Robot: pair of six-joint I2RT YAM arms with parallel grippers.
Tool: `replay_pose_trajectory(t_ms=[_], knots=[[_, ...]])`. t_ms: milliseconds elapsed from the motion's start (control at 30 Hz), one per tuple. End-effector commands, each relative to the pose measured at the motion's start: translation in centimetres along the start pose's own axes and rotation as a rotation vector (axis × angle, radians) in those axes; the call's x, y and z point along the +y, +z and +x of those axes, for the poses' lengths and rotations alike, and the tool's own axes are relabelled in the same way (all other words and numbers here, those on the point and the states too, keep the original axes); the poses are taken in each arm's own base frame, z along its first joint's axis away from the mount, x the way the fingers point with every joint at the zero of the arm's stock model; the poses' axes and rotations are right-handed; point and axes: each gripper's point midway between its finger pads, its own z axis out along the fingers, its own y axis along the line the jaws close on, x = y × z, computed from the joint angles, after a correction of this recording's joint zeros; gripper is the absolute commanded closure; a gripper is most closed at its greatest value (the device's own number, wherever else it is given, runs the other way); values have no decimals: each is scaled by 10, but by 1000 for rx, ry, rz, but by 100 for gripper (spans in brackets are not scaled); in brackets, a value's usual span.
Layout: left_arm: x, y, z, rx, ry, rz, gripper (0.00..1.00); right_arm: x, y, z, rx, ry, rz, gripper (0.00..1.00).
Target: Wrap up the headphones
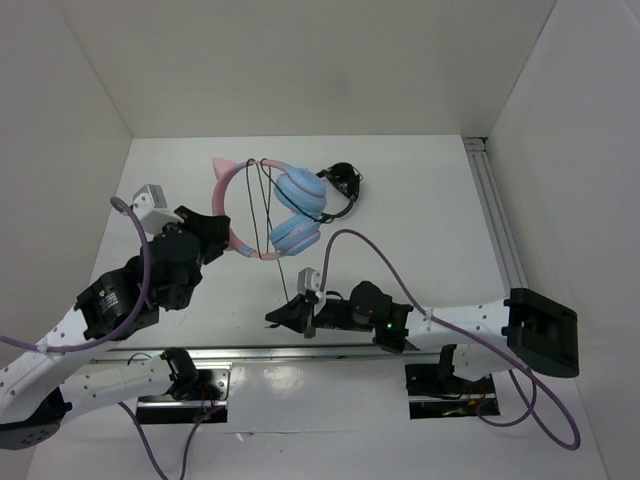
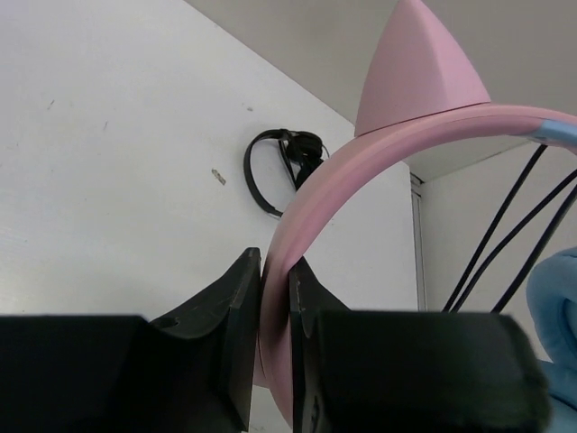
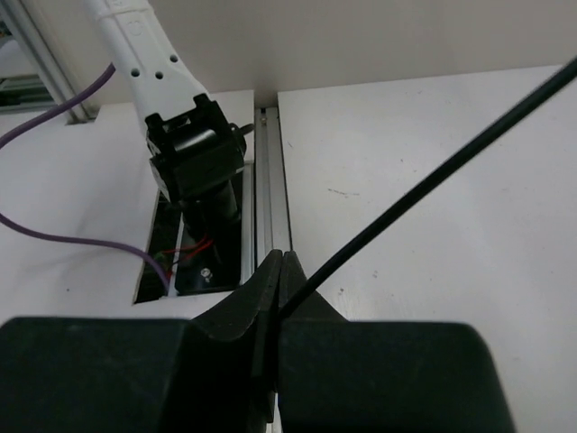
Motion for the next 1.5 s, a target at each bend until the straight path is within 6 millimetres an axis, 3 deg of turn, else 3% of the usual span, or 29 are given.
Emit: replay_pose_trajectory(t_ms=[0,167,333,433,567,733,1033,1167,1333,1467], knots=[[-21,2,-44,-169,-301,9,100,8,16,8,45,-31,16,100],[-23,3,-34,-131,-329,9,100,2,27,26,84,-48,85,100],[-23,0,-45,-154,-325,2,100,-4,30,13,26,-63,144,100],[-8,1,-43,-172,-309,-59,100,3,37,7,31,-53,104,100],[18,12,-15,-161,-274,-134,100,20,45,4,33,-30,13,100],[38,18,3,-161,-233,-185,100,34,49,-1,26,-21,-70,100],[94,12,10,-219,-95,-385,100,23,38,-10,98,-34,6,100],[125,8,24,-200,-69,-492,100,19,34,-13,114,-44,26,100],[131,5,32,-161,-55,-515,100,12,30,-14,134,-55,71,100],[150,1,48,-116,-37,-571,100,7,29,-17,151,-55,97,99]])
